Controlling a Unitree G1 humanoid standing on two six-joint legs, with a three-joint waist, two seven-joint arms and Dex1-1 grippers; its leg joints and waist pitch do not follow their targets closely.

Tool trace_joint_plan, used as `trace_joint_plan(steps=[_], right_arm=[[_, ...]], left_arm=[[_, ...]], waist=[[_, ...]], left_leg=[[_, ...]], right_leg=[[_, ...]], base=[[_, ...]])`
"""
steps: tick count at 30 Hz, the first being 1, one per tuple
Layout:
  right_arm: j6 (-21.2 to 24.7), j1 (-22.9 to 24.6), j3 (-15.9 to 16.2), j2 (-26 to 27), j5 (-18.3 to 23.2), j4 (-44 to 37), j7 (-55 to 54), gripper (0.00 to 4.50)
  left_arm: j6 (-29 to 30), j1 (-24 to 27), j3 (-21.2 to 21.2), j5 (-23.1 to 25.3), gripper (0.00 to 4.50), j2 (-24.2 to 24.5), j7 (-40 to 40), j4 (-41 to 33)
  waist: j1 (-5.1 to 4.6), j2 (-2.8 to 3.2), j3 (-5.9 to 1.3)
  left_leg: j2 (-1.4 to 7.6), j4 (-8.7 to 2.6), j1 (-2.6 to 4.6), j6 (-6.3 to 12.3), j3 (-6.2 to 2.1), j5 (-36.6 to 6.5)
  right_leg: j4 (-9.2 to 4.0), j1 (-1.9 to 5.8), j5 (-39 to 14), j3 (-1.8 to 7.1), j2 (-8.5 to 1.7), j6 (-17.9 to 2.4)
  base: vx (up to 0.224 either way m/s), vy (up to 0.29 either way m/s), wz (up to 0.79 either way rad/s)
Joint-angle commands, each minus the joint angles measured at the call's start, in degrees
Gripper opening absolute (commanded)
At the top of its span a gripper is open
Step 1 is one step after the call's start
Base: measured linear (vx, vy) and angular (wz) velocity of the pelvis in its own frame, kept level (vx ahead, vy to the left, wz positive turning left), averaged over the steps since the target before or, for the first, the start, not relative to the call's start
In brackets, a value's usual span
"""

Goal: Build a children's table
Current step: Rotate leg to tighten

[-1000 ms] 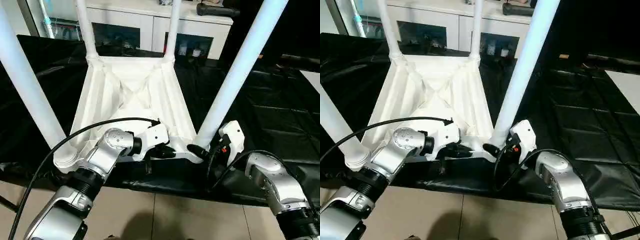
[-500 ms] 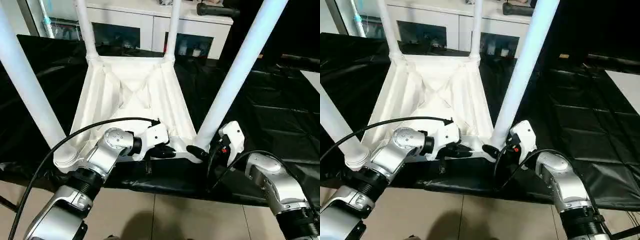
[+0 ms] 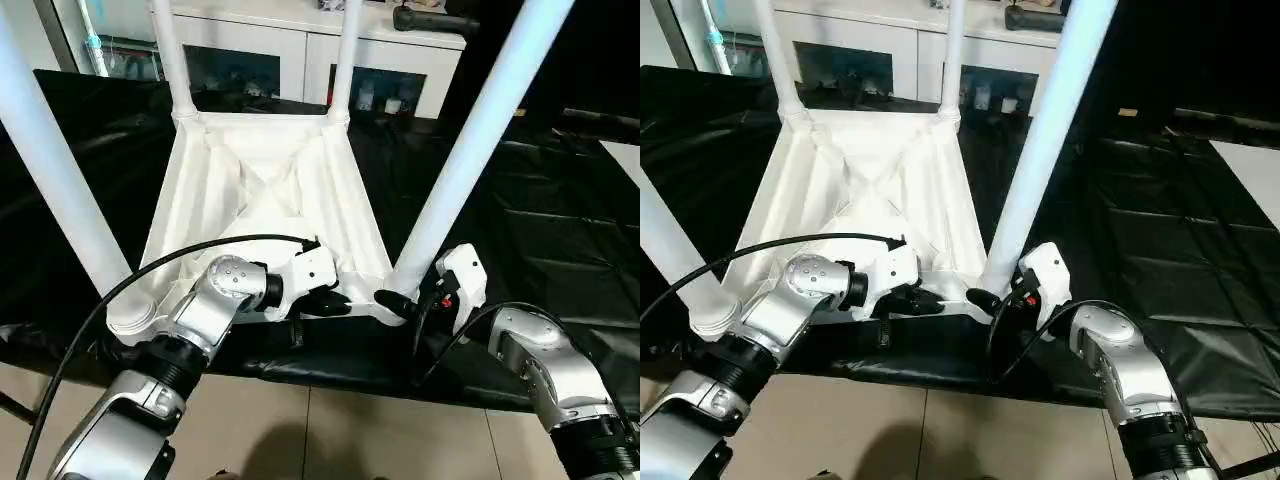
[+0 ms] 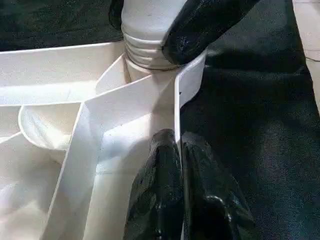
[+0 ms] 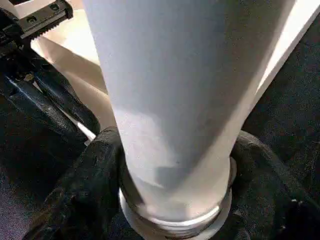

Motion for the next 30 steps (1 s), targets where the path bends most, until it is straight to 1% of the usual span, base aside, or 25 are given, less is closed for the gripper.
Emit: trace_joint_plan(steps=[1,6,8,9,14,21,22,23,24,25,26,27,28,29,30], right_arm=[[0.2,-0.8,-0.8,-0.4,-0.1,1.0,0.0,2.78],[-0.1,-1.0,-0.8,-0.1,-0.5,1.7,-0.3,2.72],[-0.2,-1.1,-0.8,0.1,-0.5,1.9,-0.5,2.72],[-0.3,-1.2,-0.8,0.2,-0.6,2.0,-0.5,2.72],[-0.4,-1.4,-0.8,0.4,-0.6,2.3,-0.6,2.72],[-1.1,-1.7,-0.8,1.1,-1.0,3.0,-1.5,2.72],[-1.8,-1.9,-0.9,1.5,-1.7,3.7,-2.9,2.72],[-2.4,-2.7,-1.7,2.5,-2.9,5.4,-6.6,2.72],[-2.4,-2.7,-1.7,2.5,-2.9,5.4,-6.6,2.72],[-3.2,-4.4,-3.4,5.3,-5.5,9.5,-16.4,2.71],[-2.9,-5.1,-4.3,6.7,-5.9,10.8,-20.2,2.71],[-2.7,-5.6,-5.0,7.8,-6.0,11.7,-22.8,2.71],[-2.3,-6.4,-6.2,9.2,-5.8,12.8,-26.2,2.7],[-2.2,-7.0,-7.0,10.2,-5.6,13.5,-28.5,2.7],[-2.2,-7.0,-7.0,10.2,-5.6,13.5,-28.5,2.7]], left_arm=[[-1.9,-2.0,1.0,-1.2,0.0,-0.4,-0.1,-0.1],[-1.8,-2.1,1.2,-1.2,0.0,-0.3,0.1,-0.1],[-1.7,-1.9,1.3,-1.3,0.0,-0.2,0.1,-0.3],[-1.7,-1.9,1.4,-1.3,0.0,-0.1,0.1,-0.3],[-1.8,-1.9,1.4,-1.4,0.0,0.1,0.0,-0.1],[-1.9,-1.9,1.5,-1.4,0.0,0.5,-0.1,0.0],[-2.0,-2.0,1.6,-1.4,0.0,0.5,0.0,0.2],[-1.9,-2.3,1.7,-1.1,0.0,0.4,0.9,0.7],[-1.9,-2.3,1.7,-1.1,0.0,0.4,0.9,0.7],[-1.4,-3.8,2.1,0.4,0.0,-0.5,5.0,3.3],[-1.0,-4.5,2.1,1.0,0.0,-1.0,6.6,4.5],[-0.5,-5.0,2.1,1.4,0.0,-1.4,7.7,5.4],[0.1,-5.8,2.4,1.6,0.0,-2.3,9.5,6.5],[0.5,-6.3,2.6,1.7,0.0,-2.9,10.7,7.1],[0.5,-6.3,2.6,1.7,0.0,-2.9,10.7,7.1]], waist=[[-0.15,-0.78,-3.53],[-0.14,-0.79,-3.53],[-0.15,-0.68,-3.49],[-0.18,-0.78,-3.52],[-0.22,-0.79,-3.49],[-0.3,-0.71,-3.46],[-0.32,-0.75,-3.46],[-0.37,-0.71,-3.44],[-0.43,-0.65,-3.48],[-0.95,-0.77,-3.36],[-1.13,-0.49,-3.35],[-1.32,-0.56,-3.54],[-1.58,-0.46,-3.82],[-1.7,-0.65,-3.85],[-1.7,-0.66,-3.87]], left_leg=[[0.89,-4.3,0.24,2.64,0.05,-10.2],[0.89,-4.31,0.22,2.53,0.04,-10.4],[0.91,-4.38,0.22,2.44,0.0,-10.7],[0.88,-4.37,0.2,2.37,0.0,-10.7],[0.88,-4.4,0.18,2.28,-0.02,-10.8],[0.88,-4.46,0.18,2.12,-0.04,-11.0],[0.89,-4.46,0.18,1.97,-0.04,-11.0],[0.85,-4.48,0.22,1.85,-0.03,-11.3],[0.86,-4.49,0.15,1.63,-0.06,-11.0],[0.64,-4.67,-0.1,0.76,-0.12,-11.8],[0.55,-4.78,0.07,0.07,-0.16,-12.3],[0.48,-4.71,0.13,-0.48,-0.26,-12.5],[0.53,-4.72,-0.03,-1.14,-0.42,-11.6],[0.5,-4.62,-0.11,-0.98,-0.3,-10.7],[0.5,-4.57,-0.14,-0.8,-0.27,-10.4]], right_leg=[[-4.43,2.7,-16.2,1.17,-2.43,-9.9],[-4.42,2.71,-16.4,1.18,-2.44,-9.8],[-4.45,2.68,-16.7,1.16,-2.46,-9.9],[-4.45,2.7,-16.8,1.16,-2.46,-9.8],[-4.47,2.73,-16.8,1.16,-2.48,-9.8],[-4.49,2.64,-17.1,1.17,-2.48,-9.7],[-4.49,2.62,-17.2,1.17,-2.48,-9.7],[-4.55,2.57,-17.5,1.17,-2.46,-9.6],[-4.48,2.58,-17.4,1.18,-2.49,-9.6],[-4.56,2.44,-19.3,1.05,-2.29,-9.0],[-4.76,2.25,-20.6,1.04,-2.33,-8.7],[-4.8,2.39,-21.1,1.03,-2.4,-8.4],[-4.52,2.65,-19.4,1.06,-2.39,-8.4],[-4.37,2.56,-16.6,1.06,-2.17,-8.8],[-4.23,2.62,-15.3,1.06,-2.14,-9.1]], base=[[0.0,0.0,0.0],[0.0,0.0,0.0],[0.0,0.0,0.0],[0.0,0.0,0.0],[0.0,0.0,0.0],[0.0,0.0,0.0],[0.0,0.0,0.0],[0.0,0.0,0.0],[0.0,0.0,0.0],[0.0,0.0,0.0],[0.0,0.0,0.0],[0.0,0.0,0.0],[0.0,0.0,0.0],[0.0,0.0,0.0],[0.0,0.0,0.0]])
